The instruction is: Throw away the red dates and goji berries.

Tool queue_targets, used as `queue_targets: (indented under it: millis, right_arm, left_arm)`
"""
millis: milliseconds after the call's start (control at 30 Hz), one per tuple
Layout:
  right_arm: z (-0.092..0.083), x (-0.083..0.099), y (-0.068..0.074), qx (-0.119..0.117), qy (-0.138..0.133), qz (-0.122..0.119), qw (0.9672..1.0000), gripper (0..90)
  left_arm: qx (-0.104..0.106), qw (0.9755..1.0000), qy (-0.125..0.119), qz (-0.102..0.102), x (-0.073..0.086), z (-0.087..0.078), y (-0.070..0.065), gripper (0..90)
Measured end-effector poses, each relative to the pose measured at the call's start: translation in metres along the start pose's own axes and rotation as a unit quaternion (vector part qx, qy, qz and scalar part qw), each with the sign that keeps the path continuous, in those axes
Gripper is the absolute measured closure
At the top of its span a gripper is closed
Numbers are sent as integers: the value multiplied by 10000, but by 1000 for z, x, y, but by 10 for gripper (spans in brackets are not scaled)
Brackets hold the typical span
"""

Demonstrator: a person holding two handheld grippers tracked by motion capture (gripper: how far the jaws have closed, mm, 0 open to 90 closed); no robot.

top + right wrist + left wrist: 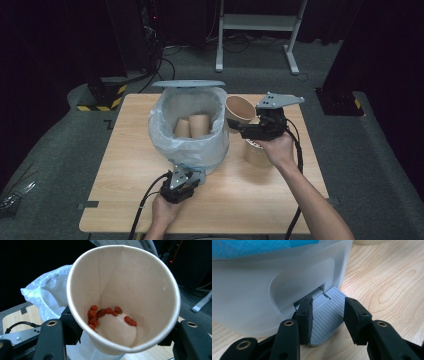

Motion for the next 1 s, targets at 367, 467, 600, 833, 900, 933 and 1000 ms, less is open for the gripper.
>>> queue_targets:
  millis: [367,467,600,833,900,933,1000]
  right_arm:
    - [6,-7,3,-29,24,-12,10000,372]
    - [6,-8,4,-31,34,-14,10000,371]
    - [8,-7,5,-40,47,8,10000,371]
    - [10,-11,8,-61,39,-32,10000,370]
    - [11,-14,11,-83,18,-54,9999,370]
    - [12,-14,12,-91,27,-58,9999,369]
    - [13,-14,13,-92,30,-66,9999,369]
  left_arm:
    - [-1,10000,0,1,0,0,0,592]
    - [5,10000,-3,-4,0,0,0,592]
    - [1,10000,-2,0,0,0,0,591]
    - [3,10000,19,34,0,0,0,589]
    - [3,10000,18,33,0,0,0,589]
    - [4,10000,18,33,0,0,0,589]
    - [6,10000,18,32,0,0,0,589]
Point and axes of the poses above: each handheld gripper's, and its own axes: z roughly forward along the jaws, x roughly out of its underside, y roughly to its left, the point moved 8 cm from there along z, roughly forward along the jaws, and after that the axes turned 15 degrees about z, right-handed, at the moved point
